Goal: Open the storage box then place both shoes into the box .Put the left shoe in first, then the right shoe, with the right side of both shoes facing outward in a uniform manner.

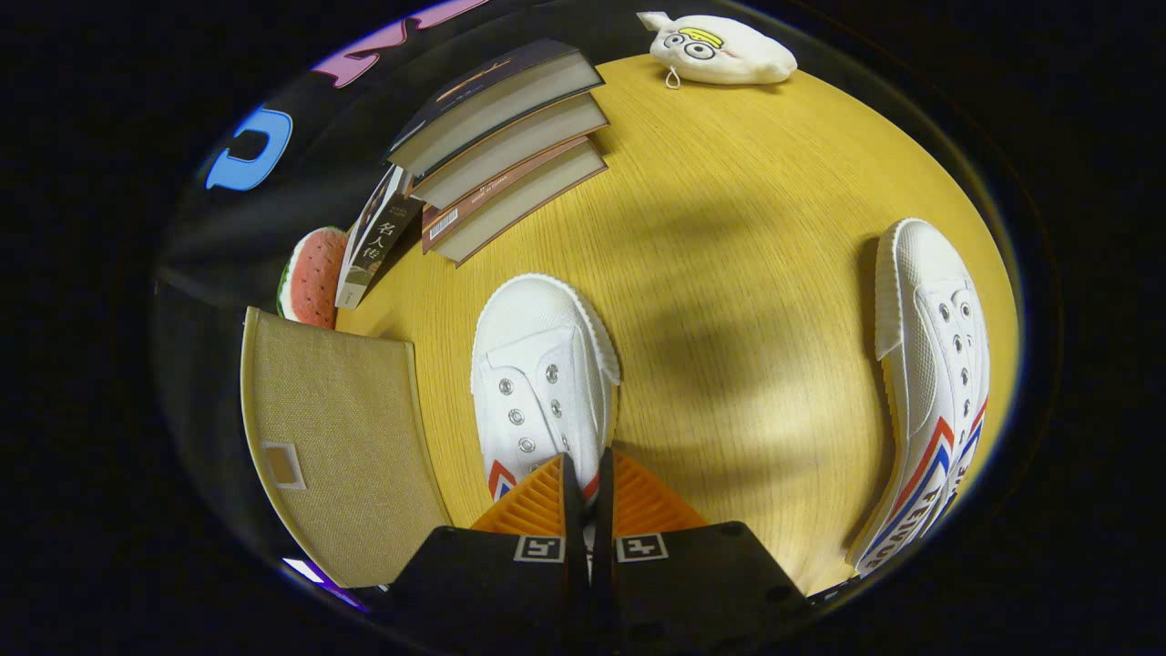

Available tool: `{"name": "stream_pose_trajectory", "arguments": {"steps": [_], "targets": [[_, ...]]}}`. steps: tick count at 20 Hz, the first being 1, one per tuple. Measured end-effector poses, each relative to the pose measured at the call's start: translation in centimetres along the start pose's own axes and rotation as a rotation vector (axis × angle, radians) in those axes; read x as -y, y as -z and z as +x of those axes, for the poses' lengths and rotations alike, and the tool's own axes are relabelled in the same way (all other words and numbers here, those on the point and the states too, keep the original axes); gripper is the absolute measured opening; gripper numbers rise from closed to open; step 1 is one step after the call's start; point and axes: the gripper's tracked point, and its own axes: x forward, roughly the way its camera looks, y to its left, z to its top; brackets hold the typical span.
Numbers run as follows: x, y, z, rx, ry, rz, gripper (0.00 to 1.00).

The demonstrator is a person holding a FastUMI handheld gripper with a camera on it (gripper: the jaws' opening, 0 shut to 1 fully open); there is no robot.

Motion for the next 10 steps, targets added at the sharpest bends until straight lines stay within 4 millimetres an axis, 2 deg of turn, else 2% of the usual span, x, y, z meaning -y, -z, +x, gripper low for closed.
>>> {"name": "stream_pose_trajectory", "arguments": {"steps": [6,10], "targets": [[-2.1,2.0,-1.5,-0.013,-0.1,0.134,0.06],[-3.3,1.7,-4.5,0.018,-0.13,0.156,0.06]]}}
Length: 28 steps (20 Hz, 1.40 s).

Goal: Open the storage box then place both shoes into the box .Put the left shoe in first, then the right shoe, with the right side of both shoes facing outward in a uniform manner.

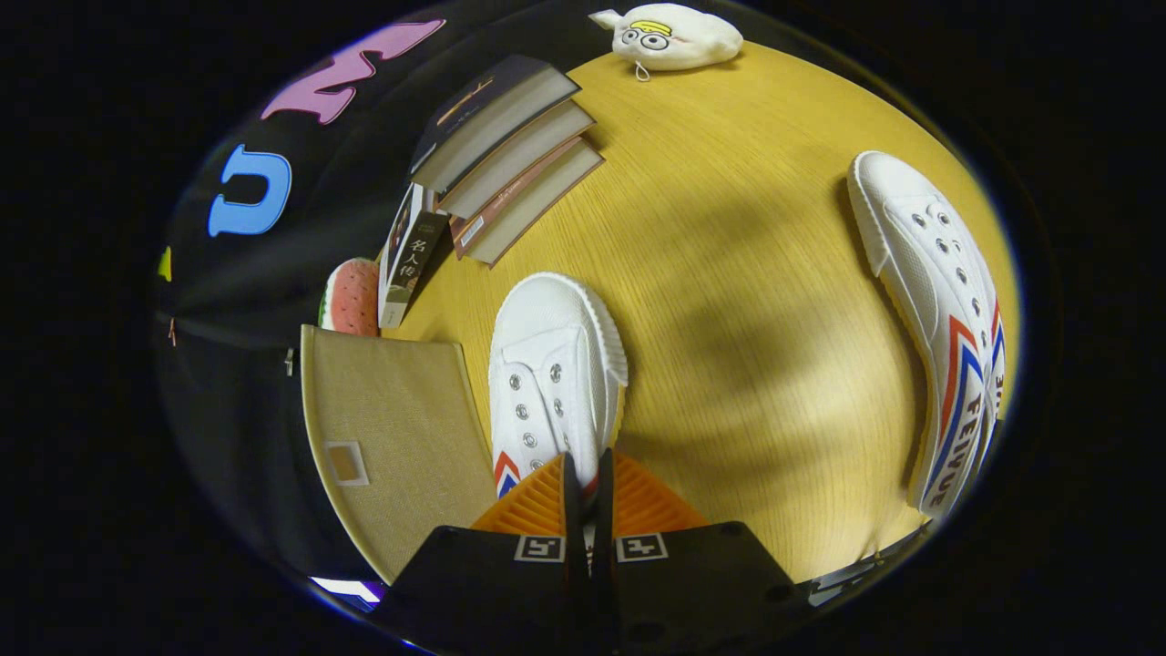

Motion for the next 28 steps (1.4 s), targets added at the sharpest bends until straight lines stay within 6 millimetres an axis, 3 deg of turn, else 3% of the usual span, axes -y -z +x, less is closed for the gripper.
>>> {"name": "stream_pose_trajectory", "arguments": {"steps": [8,13,16,21,28], "targets": [[-6.6,-3.1,-9.5,0.125,-0.027,-0.107,0.05],[-13.1,-2.6,-12.1,0.141,-0.064,-0.171,0.06],[-17.1,-1.3,-11.4,0.113,-0.101,-0.187,0.05],[-23.0,2.3,-8.2,0.044,-0.141,-0.222,0.05],[-28.1,6.7,-2.5,-0.017,-0.144,-0.219,0.06]]}}
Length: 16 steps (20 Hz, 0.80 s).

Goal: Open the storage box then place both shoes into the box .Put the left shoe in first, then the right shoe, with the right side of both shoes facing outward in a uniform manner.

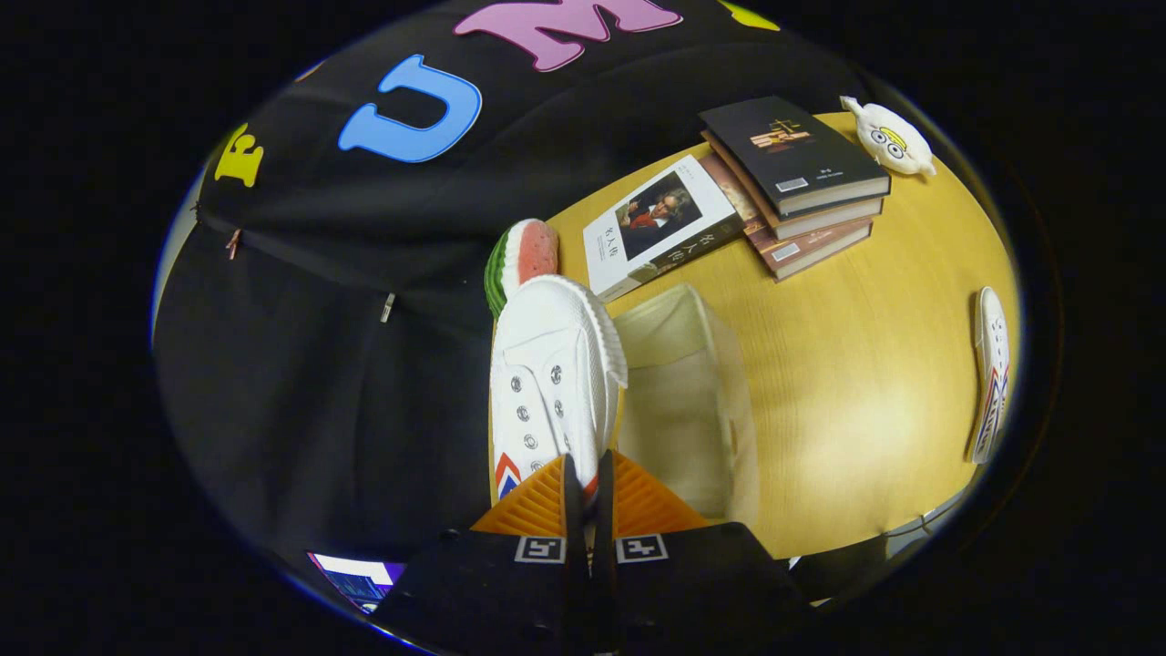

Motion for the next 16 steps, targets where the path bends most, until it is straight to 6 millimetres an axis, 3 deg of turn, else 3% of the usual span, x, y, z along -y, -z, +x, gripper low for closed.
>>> {"name": "stream_pose_trajectory", "arguments": {"steps": [4,12,13,14,16], "targets": [[0.2,1.4,3.0,-0.018,0.051,-0.021,0.05],[0.2,3.8,5.9,-0.078,0.077,-0.038,0.06],[-1.1,3.9,6.0,-0.088,0.015,-0.022,0.14],[-2.2,3.8,6.2,-0.089,-0.032,-0.009,0.35],[-2.1,2.5,5.1,-0.05,-0.041,-0.06,0.78]]}}
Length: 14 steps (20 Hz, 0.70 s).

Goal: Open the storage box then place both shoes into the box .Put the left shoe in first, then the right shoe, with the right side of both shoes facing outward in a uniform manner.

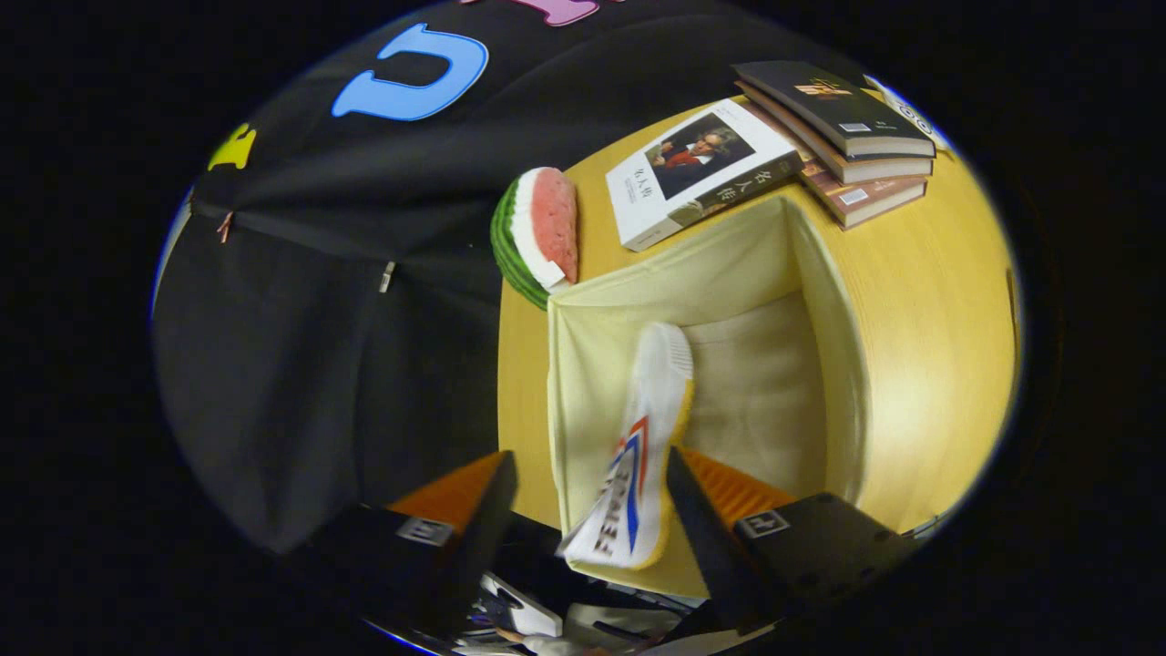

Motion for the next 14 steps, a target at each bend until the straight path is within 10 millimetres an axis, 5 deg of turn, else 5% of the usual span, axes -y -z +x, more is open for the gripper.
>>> {"name": "stream_pose_trajectory", "arguments": {"steps": [1,6,9,14], "targets": [[0.0,-0.5,-0.5,0.022,0.007,-0.043,0.99],[2.9,-3.3,-6.9,0.128,0.039,-0.153,0.99],[7.7,-5.2,-12.1,0.192,0.092,-0.161,0.99],[18.5,-6.8,-20.2,0.268,0.235,-0.141,0.99]]}}
